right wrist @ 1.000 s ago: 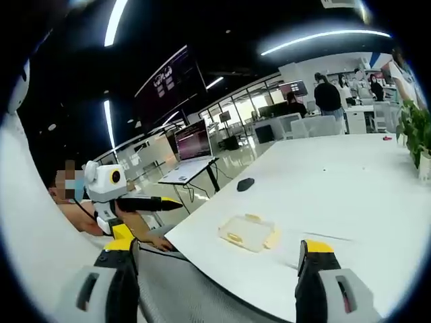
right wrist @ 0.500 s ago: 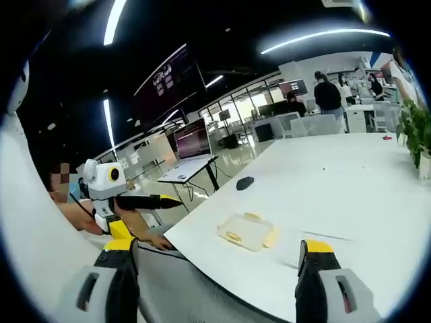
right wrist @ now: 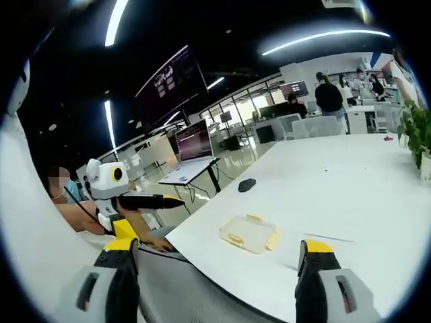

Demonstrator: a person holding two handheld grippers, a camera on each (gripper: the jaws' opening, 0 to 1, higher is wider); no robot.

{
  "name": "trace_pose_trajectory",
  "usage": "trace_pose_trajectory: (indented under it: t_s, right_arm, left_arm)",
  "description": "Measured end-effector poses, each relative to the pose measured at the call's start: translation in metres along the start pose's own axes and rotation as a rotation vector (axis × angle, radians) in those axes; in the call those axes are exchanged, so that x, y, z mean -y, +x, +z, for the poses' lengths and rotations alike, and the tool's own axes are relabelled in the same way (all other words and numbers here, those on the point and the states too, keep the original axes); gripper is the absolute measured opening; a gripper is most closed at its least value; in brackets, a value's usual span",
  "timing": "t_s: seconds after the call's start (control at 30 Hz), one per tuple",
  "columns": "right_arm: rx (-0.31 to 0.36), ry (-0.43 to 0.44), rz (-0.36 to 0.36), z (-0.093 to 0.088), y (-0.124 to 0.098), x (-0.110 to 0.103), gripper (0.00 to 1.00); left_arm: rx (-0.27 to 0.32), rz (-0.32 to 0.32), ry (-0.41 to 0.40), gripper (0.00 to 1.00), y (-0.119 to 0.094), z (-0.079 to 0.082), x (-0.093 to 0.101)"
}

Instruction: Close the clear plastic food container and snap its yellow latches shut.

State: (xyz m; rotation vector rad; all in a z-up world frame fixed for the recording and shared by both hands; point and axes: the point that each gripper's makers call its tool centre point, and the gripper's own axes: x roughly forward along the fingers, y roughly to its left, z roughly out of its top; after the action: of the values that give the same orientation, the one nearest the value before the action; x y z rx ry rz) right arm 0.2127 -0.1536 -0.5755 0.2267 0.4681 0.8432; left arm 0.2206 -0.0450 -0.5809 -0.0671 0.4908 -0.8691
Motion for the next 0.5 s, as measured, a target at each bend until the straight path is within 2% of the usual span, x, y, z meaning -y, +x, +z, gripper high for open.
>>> trace_pose_trajectory:
  t_s: [0.5]
  right_arm:
    - [-0.006, -0.010, 0.002, 0.0004, 0.0026, -0.0003, 0.99]
  left_arm:
    - [0.015, -0.012, 0.002, 0.96, -0.0012, 0.0071, -0.0028]
